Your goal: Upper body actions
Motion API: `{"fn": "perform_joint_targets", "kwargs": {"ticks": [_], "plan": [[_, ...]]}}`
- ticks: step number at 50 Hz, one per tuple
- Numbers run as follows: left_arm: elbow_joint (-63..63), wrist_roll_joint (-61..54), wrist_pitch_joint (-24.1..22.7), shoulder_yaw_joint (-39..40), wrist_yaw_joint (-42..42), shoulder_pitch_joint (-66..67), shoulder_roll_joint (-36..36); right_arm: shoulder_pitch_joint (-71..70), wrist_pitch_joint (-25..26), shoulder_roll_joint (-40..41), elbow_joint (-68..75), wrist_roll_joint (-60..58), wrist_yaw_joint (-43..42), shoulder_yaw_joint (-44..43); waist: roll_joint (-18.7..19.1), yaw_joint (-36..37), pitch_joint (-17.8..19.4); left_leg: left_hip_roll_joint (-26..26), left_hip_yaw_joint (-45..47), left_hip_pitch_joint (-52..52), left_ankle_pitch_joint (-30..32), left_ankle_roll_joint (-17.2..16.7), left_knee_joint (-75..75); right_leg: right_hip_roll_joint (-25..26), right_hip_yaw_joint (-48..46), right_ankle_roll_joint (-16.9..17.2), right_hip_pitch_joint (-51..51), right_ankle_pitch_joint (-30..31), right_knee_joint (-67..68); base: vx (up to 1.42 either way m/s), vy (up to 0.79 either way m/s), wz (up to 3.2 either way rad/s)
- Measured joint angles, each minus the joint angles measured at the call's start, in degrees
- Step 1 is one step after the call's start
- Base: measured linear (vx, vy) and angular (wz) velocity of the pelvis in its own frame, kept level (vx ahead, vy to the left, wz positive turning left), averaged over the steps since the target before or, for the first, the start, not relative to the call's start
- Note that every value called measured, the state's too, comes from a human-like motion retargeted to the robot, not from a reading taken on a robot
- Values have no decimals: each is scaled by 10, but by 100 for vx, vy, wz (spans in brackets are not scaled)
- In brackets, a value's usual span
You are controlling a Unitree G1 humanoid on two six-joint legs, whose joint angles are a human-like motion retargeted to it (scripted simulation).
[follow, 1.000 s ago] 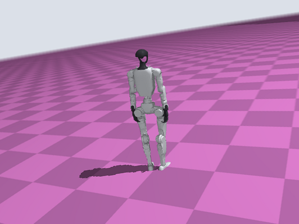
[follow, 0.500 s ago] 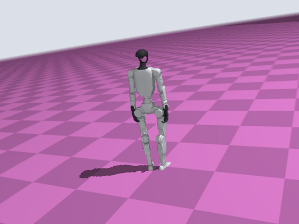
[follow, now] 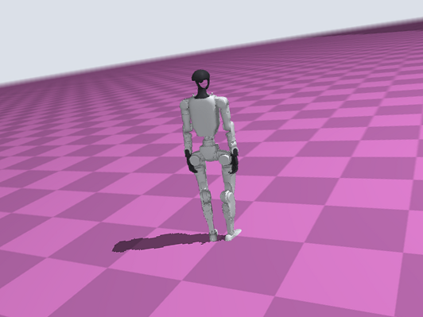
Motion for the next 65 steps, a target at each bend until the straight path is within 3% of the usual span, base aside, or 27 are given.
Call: {"fn": "perform_joint_targets", "kwargs": {"ticks": [65], "plan": [[-1,2,-1,3,-2,1,-2,2,2,1,-2,0,-3,1,1,-5,-1,-2,-4,-2,-1,1,-2,1,-5,0,-2,-2,-2,0,0,0]]}}
